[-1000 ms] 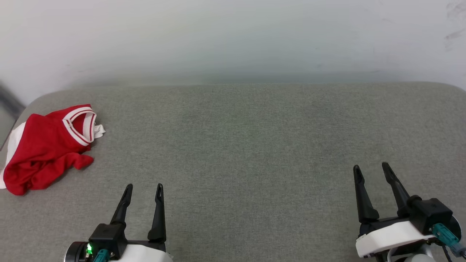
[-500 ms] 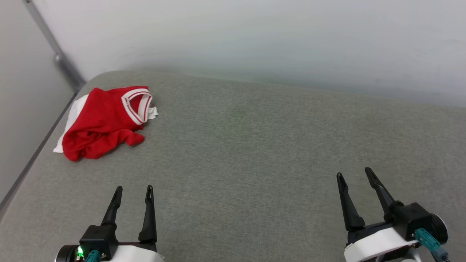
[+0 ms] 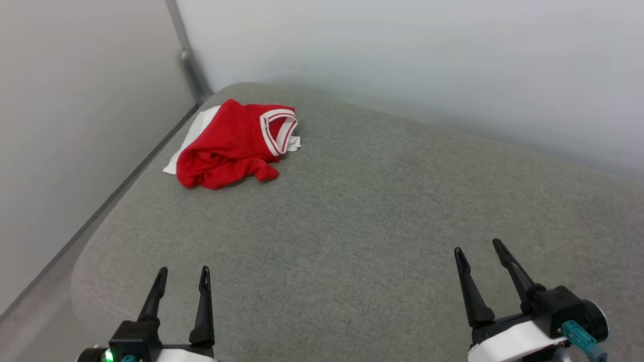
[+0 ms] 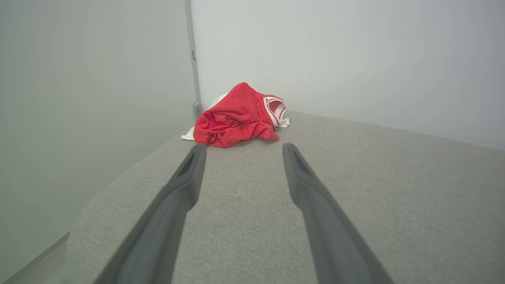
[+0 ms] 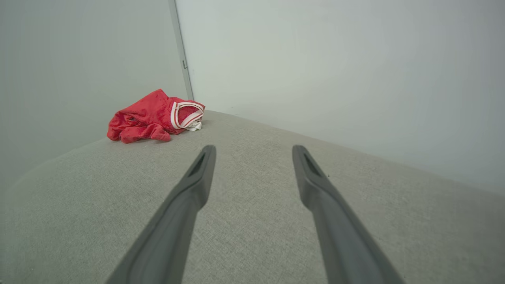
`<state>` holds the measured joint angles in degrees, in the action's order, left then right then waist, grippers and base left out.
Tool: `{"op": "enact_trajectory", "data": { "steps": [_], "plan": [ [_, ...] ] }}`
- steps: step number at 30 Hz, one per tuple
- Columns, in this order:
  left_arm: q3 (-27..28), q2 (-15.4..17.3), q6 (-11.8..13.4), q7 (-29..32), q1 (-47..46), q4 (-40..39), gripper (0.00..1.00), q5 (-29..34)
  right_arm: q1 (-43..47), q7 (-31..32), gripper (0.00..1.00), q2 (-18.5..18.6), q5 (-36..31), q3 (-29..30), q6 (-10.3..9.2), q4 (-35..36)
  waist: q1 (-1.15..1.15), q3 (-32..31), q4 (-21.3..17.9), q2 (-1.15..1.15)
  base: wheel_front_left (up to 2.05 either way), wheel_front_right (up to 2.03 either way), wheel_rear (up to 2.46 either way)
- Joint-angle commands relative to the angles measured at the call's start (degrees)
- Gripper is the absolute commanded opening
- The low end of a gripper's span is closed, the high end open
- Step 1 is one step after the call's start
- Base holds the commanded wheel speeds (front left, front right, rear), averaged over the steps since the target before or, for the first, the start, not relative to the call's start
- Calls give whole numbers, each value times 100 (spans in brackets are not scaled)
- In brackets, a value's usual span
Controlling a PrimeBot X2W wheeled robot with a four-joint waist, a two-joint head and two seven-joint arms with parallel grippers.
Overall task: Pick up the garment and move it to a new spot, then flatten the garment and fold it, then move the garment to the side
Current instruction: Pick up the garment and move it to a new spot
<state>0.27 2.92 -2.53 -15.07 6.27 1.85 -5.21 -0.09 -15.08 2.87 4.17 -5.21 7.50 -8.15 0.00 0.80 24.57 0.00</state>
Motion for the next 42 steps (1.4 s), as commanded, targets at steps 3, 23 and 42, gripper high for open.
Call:
{"op": "enact_trajectory", "data": {
  "steps": [3, 23, 42],
  "plan": [
    [11, -4, -37, -16, 53, -88, 100, 103, 8, -14, 100, 1, 47, -24, -2, -23, 0, -48, 273, 0, 0, 0, 0],
    [-23, -5, 0, -16, 47, -333, 100, 185, -109, -14, 100, 2, 33, -78, -2, 38, 0, 118, 302, 0, 0, 0, 0],
    [-300, 1448, -479, 3, -2588, 1330, 100, -1125, -628, -14, 100, 85, -1040, -118, -2, 875, 0, 1862, -622, 0, 0, 0, 0]
  ]
}}
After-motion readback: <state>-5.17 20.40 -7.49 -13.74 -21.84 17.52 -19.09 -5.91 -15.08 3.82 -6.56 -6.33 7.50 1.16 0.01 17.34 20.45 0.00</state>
